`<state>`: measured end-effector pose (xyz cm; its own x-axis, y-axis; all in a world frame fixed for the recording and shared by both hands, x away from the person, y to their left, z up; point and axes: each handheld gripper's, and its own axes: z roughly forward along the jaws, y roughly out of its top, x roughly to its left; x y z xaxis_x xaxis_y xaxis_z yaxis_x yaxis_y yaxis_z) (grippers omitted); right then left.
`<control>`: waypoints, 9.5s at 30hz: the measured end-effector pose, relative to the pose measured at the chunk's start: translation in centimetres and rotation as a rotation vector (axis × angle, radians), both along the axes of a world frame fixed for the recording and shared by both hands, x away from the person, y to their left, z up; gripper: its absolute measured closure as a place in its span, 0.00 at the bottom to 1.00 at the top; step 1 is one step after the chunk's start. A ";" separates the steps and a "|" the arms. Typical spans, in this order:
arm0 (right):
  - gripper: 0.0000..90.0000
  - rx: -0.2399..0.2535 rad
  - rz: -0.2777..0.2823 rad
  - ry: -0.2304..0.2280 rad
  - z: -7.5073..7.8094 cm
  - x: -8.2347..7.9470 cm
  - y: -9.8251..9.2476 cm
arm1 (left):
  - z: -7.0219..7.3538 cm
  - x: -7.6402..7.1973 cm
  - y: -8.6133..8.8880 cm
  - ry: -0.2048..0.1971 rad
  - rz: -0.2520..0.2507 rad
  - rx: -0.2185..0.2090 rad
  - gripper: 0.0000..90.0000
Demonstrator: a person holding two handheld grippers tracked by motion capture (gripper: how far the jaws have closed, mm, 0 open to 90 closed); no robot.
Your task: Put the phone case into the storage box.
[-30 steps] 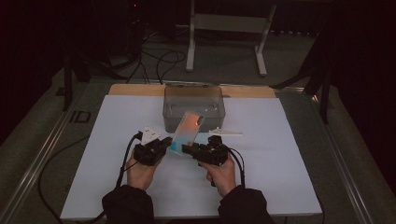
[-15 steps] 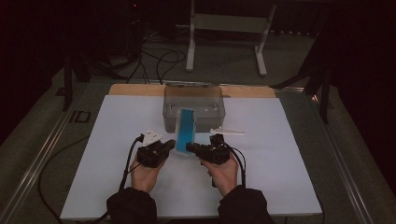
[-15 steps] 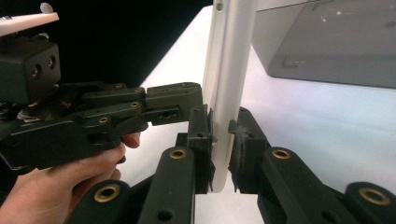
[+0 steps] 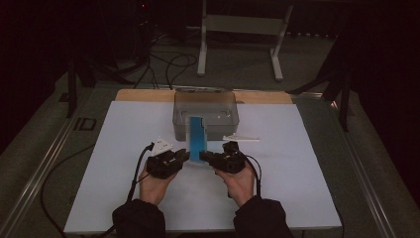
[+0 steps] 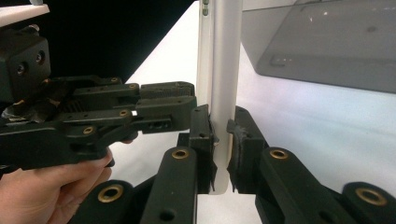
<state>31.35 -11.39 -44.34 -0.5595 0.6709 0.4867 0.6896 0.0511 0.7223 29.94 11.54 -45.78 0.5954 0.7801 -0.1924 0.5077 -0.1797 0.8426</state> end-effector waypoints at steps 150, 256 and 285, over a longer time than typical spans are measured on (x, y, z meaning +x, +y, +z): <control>0.91 -0.265 -0.142 0.076 9.4 12.5 0.5 | -3.5 -5.8 10.0 -0.298 0.291 0.173 0.01; 0.91 -0.488 -0.356 0.201 4.8 16.8 -2.9 | -3.5 -5.9 9.9 -0.300 0.286 0.165 0.01; 0.91 -0.557 -0.354 0.252 2.4 17.6 -2.1 | -3.4 -5.9 9.9 -0.302 0.287 0.165 0.01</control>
